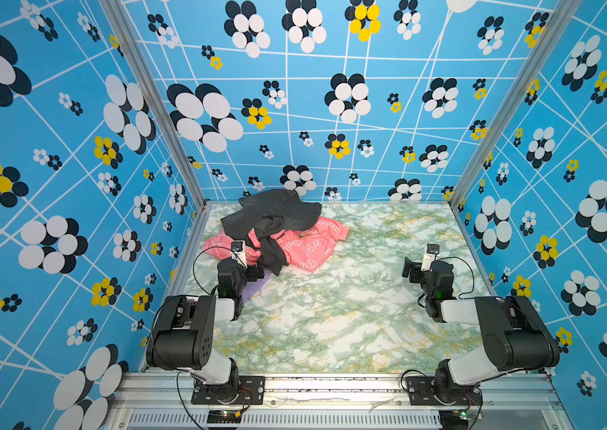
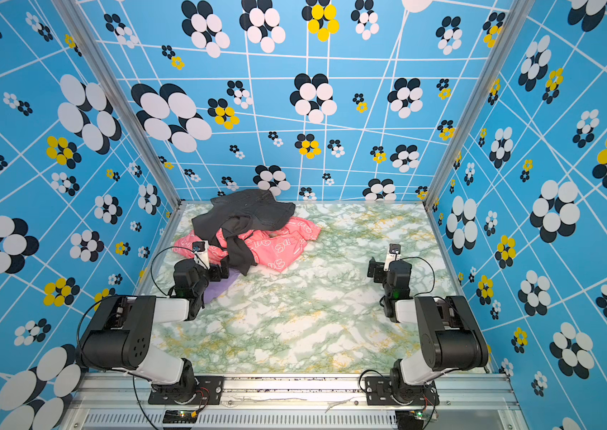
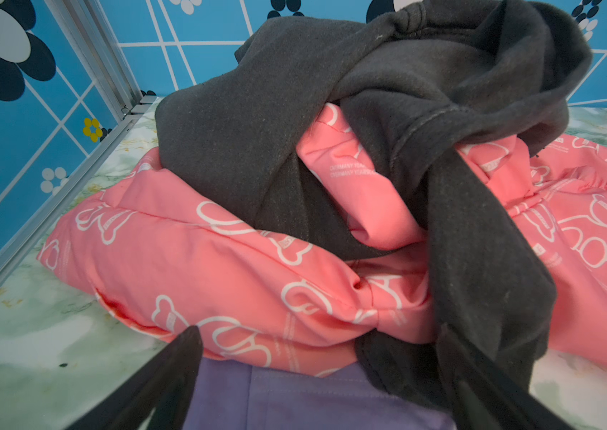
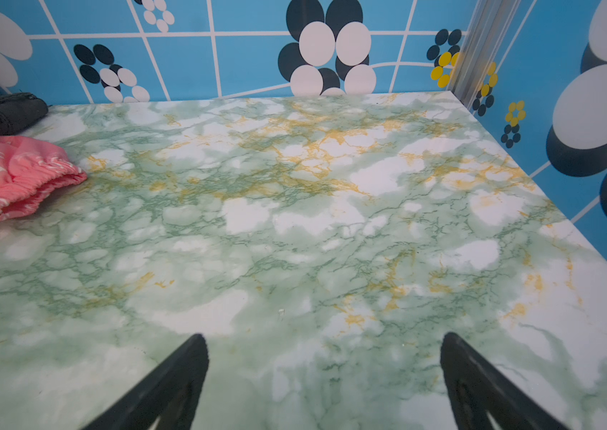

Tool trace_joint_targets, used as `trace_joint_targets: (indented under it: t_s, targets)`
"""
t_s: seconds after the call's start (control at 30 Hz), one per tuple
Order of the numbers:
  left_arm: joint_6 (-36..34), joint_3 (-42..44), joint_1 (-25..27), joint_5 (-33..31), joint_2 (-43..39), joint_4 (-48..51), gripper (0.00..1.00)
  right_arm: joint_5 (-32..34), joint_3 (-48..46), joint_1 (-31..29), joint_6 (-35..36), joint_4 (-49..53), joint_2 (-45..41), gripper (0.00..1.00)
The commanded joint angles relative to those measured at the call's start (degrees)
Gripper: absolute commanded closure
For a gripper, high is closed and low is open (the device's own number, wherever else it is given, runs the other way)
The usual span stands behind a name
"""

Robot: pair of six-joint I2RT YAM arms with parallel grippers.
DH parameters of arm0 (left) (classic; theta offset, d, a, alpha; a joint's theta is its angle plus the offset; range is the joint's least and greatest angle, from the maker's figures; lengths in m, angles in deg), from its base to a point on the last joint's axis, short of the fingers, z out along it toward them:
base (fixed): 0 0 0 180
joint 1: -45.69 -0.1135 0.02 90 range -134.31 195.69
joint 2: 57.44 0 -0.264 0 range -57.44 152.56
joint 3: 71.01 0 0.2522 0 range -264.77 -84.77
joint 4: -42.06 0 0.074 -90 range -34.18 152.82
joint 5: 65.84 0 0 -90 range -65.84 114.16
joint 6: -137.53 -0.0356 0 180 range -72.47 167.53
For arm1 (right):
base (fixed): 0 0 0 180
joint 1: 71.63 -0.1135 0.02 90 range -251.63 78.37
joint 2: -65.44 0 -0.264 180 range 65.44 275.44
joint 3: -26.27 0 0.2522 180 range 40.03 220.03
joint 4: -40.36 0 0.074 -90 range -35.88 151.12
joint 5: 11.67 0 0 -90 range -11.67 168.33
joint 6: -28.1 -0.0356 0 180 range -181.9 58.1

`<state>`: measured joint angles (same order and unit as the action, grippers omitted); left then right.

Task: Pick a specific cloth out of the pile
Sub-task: 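Move the left gripper toward the lavender shirt under the pile while the right gripper advances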

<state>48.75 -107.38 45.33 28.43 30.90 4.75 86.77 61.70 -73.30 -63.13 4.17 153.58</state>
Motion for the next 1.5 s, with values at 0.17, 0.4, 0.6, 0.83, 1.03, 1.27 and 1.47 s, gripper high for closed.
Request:
trace_joint_targets:
  t_s: [0.17, 0.4, 0.6, 0.83, 1.03, 1.27, 1.47]
  targets:
    - [-0.7, 0.4, 0.1, -0.3, 0.4, -0.9, 0.01, 0.6, 0.7, 0.3, 0.0, -1.0, 0.3, 0.01]
    - [1.9, -1.2, 0.4, -8.9, -5.9, 6.8, 0.01, 0.8, 3.5, 0.2, 0.3, 7.3, -4.1, 0.01]
    - [8.0, -9.2, 0.4, -13.2, -17.2, 29.1, 0.01, 0.6, 7.8, 0.2, 2.5, 22.1, -12.1, 0.01]
    - [22.8, -19.6, -3.5, -12.8, -24.1, 58.3, 0.01, 3.8, 16.9, 0.3, 0.6, 42.7, -16.7, 0.01]
    - [28.4, -24.0, -3.6, -9.7, -24.0, 74.2, 0.01, -1.4, 20.7, 0.3, -0.2, 49.4, -16.4, 0.01]
    - [35.2, -22.7, -3.7, -6.8, -23.2, 82.9, 0.02, -16.0, 21.4, 0.2, -6.1, 49.8, -17.8, 0.01]
    - [42.4, -19.0, -3.6, -3.6, -23.4, 83.7, 0.06, -22.6, 21.7, -0.7, -7.8, 53.4, -20.7, 0.01]
